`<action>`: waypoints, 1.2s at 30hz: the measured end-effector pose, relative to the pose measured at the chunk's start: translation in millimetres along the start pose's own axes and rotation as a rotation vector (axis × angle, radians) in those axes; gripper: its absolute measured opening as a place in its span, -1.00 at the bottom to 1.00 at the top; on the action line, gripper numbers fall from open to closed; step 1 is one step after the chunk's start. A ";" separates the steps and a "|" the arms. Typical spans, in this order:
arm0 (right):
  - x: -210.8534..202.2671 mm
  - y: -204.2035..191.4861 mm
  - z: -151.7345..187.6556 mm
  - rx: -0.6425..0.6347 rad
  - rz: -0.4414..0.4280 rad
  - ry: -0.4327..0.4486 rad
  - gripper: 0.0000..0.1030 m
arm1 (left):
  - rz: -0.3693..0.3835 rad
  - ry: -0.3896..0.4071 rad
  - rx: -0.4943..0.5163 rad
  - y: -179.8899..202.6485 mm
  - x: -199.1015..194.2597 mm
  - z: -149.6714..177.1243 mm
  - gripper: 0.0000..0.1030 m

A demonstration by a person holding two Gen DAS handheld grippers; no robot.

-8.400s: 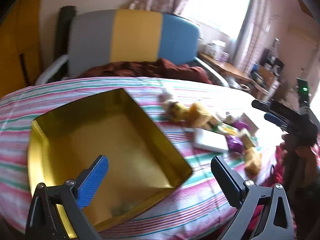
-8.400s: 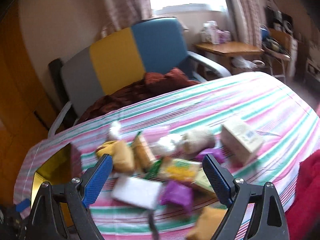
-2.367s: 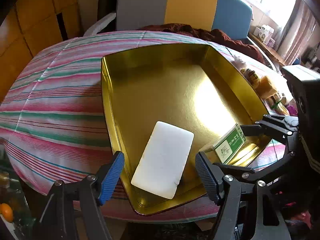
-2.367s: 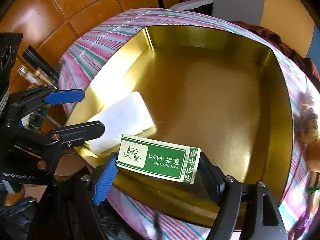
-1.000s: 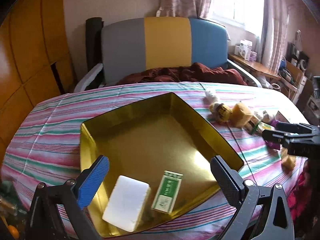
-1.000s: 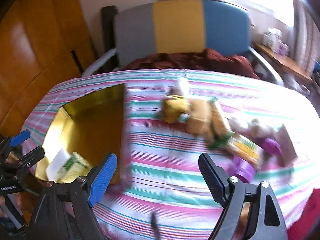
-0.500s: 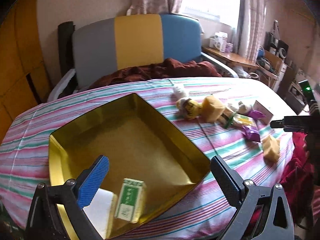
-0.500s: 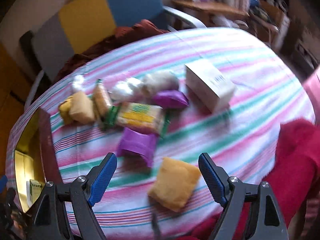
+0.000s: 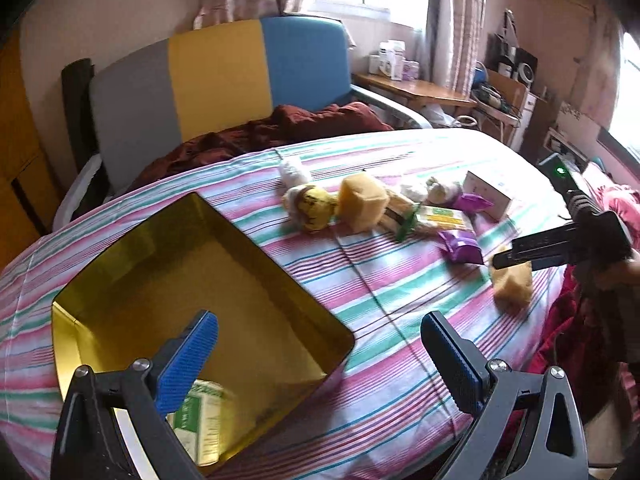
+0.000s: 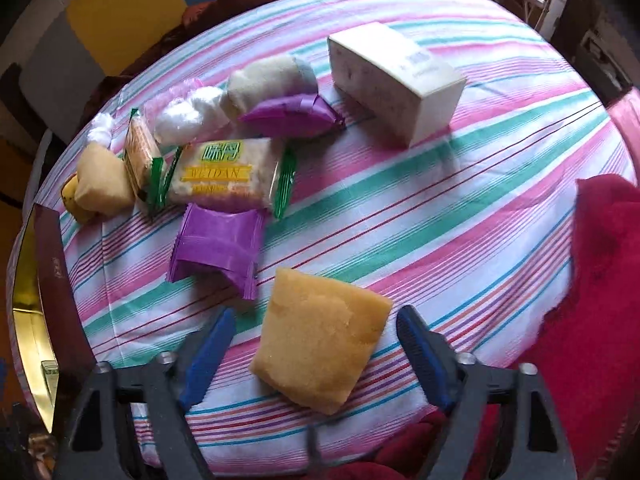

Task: Organize objects
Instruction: 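Grasp the yellow sponge cake with right tool while left tool grasps purple packet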

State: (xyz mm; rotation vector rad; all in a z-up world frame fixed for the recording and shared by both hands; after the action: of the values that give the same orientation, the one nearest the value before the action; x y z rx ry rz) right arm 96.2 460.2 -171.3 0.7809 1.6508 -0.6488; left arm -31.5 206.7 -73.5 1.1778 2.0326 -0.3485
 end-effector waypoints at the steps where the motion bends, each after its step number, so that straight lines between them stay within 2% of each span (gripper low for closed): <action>1: -0.3 -0.2 -0.5 -0.006 0.001 0.005 0.12 | 0.008 -0.004 0.004 3.8 3.2 -1.5 0.98; 5: -4.8 -0.2 -0.5 -0.004 -0.013 0.029 0.08 | 0.047 -0.024 0.022 19.4 15.4 -6.4 0.98; 11: -24.2 21.9 -7.2 0.127 -0.027 0.141 0.07 | 0.088 -0.061 0.039 42.2 42.2 -19.7 0.98; 16: -41.5 38.0 -15.7 0.227 -0.134 0.232 0.07 | 0.155 -0.115 0.039 68.4 80.0 -28.8 0.94; 21: -49.3 35.5 -23.0 0.274 -0.221 0.263 0.07 | 0.222 -0.211 0.043 92.7 121.9 -28.8 0.70; 23: -51.2 35.5 -23.5 0.282 -0.240 0.271 0.07 | 0.230 -0.200 0.114 104.4 130.4 -34.4 0.65; 28: -46.4 30.7 -31.4 0.310 -0.297 0.271 0.07 | 0.298 -0.172 0.381 138.1 150.9 -49.1 0.57; 36: -44.1 32.8 -32.4 0.338 -0.364 0.251 0.08 | 0.375 -0.255 0.695 177.0 190.3 -43.9 0.52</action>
State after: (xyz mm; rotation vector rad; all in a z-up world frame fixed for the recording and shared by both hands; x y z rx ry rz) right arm 108.1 498.7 -121.8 0.8327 1.9640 -1.1469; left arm 38.7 446.4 -157.6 1.7832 1.4534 -1.0075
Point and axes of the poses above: each gripper's, at about its wrist camera, not at the fingertips, and x roughly the way its jaws point, y to its right, z to its underside, the point moved 9 cm from there along x, roughly the way its jaws point, and after that the axes turned 9 degrees about z, right-handed, at the moved point
